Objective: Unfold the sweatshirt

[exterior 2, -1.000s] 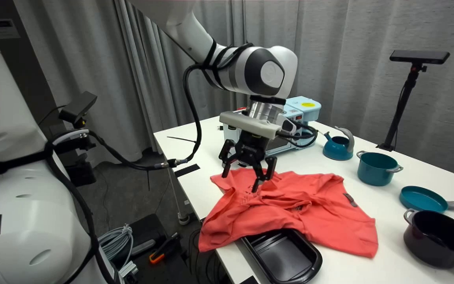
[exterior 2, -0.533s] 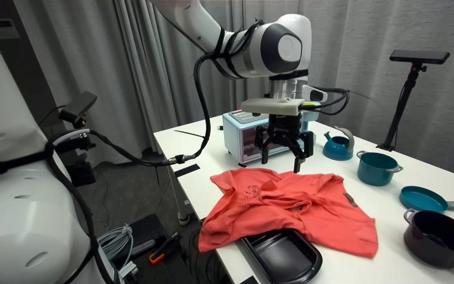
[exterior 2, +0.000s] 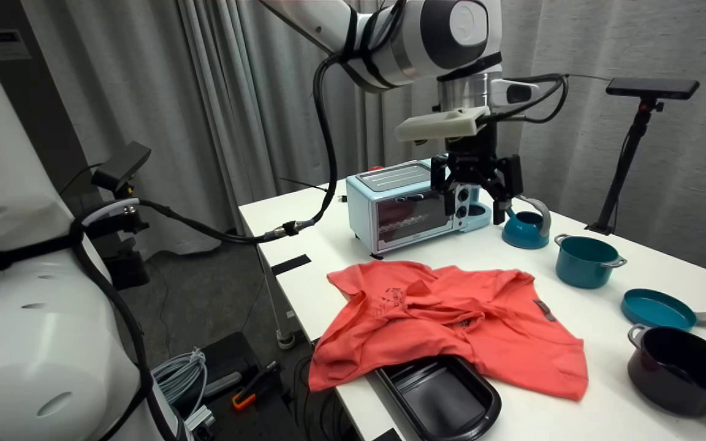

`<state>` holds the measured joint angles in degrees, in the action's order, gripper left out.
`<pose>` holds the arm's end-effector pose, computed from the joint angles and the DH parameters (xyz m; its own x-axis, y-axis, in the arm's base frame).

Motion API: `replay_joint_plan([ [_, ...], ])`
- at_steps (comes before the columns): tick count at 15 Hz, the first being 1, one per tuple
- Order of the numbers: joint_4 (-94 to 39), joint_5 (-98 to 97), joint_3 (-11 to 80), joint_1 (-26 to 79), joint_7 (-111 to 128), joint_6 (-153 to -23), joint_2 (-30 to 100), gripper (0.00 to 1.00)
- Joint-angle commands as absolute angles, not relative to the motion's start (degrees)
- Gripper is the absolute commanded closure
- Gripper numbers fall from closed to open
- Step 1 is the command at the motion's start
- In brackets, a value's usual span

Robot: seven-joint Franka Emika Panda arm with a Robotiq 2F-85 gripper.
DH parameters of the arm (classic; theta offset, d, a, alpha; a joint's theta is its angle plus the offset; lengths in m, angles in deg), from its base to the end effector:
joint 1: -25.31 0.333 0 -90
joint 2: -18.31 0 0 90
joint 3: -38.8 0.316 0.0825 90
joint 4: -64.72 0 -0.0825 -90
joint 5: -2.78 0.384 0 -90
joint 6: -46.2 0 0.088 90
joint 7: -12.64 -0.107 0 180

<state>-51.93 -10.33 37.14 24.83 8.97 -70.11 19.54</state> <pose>0.5521 -0.0335 0.4325 0.9997 0.0006 -0.0247 0.0057 -0.9791 0.2031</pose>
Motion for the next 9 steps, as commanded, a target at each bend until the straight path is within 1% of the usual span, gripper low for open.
replay_joint_plan([
  [1,-49.9,-11.1,37.3,24.7,5.1,-70.2,18.4,0.00],
  [5,-49.1,-12.1,37.6,24.9,1.7,-70.2,16.8,0.00],
  [6,-48.9,-10.5,37.5,24.7,4.0,-70.0,18.5,0.00],
  [9,-48.8,-10.6,37.6,24.7,3.1,-70.0,17.6,0.00],
])
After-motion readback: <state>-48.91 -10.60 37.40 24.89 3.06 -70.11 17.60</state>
